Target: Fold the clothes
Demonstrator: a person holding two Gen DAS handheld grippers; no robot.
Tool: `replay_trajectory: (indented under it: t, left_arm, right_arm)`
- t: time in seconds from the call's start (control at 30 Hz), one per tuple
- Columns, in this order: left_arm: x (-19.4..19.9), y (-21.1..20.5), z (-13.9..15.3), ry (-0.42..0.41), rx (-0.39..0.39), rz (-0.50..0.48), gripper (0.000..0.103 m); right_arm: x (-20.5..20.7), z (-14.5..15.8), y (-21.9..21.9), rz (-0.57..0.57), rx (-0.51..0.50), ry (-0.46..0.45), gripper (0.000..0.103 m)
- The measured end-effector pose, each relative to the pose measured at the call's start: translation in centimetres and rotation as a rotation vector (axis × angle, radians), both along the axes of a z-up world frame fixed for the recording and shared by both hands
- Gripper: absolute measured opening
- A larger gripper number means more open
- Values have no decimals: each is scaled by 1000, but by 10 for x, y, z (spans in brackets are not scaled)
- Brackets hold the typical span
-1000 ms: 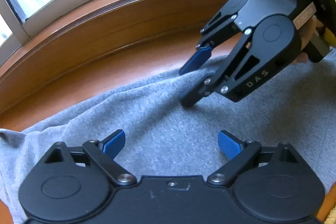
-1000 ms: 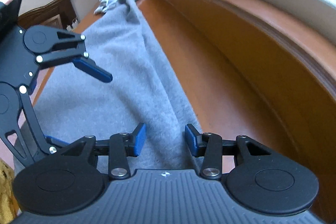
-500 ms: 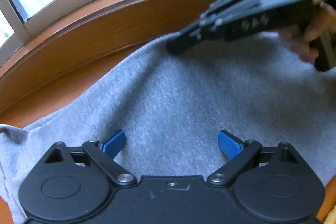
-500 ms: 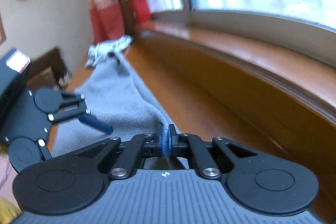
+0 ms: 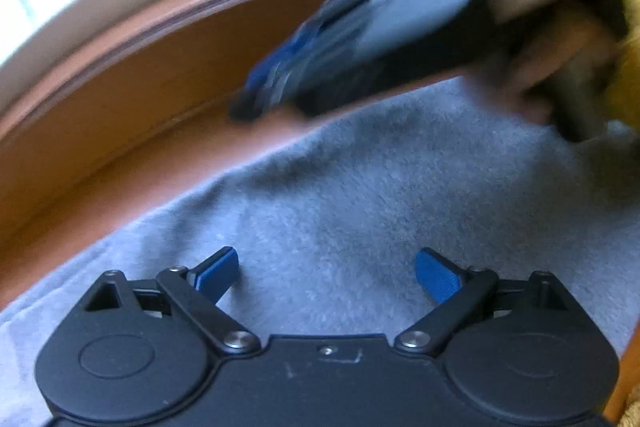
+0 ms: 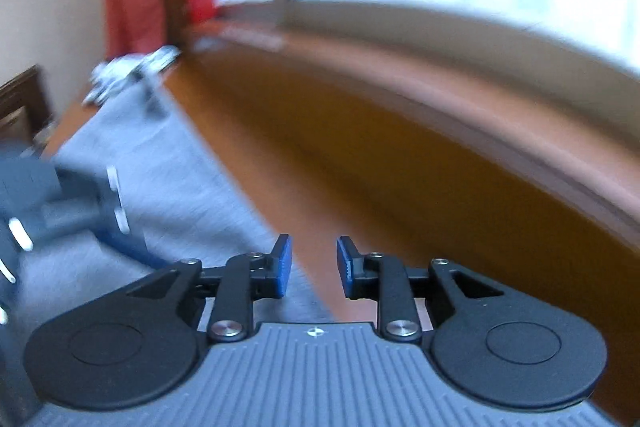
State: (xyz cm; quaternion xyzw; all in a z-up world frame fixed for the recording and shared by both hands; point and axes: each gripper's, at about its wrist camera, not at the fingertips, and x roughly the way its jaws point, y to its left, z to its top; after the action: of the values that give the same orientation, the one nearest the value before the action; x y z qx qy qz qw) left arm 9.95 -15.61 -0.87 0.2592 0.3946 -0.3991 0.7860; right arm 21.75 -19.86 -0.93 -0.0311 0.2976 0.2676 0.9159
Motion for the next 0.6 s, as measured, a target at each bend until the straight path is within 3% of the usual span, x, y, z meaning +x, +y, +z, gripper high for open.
replay_trajectory:
  t: [0.2,0.27,0.37,0.53,0.6]
  left_arm:
    - [10,-2,4,10,0,13,97]
    - [6,1,9,-15,23,3,97]
    - [1,14,16,-43,51,8,97]
    - [5,33,17,-48,83,89,97]
    - [8,37,18,-47,83,127,97]
  right_arm:
    - [-19,7,-21,145,157,182,25]
    - [-17,-3,-13,133,101,175,25]
    - [-10,-7,-1,122,21,95,25]
    - [21,-15,41,266,-90,33,30]
    - [29,-27,57,300,-142,31,23]
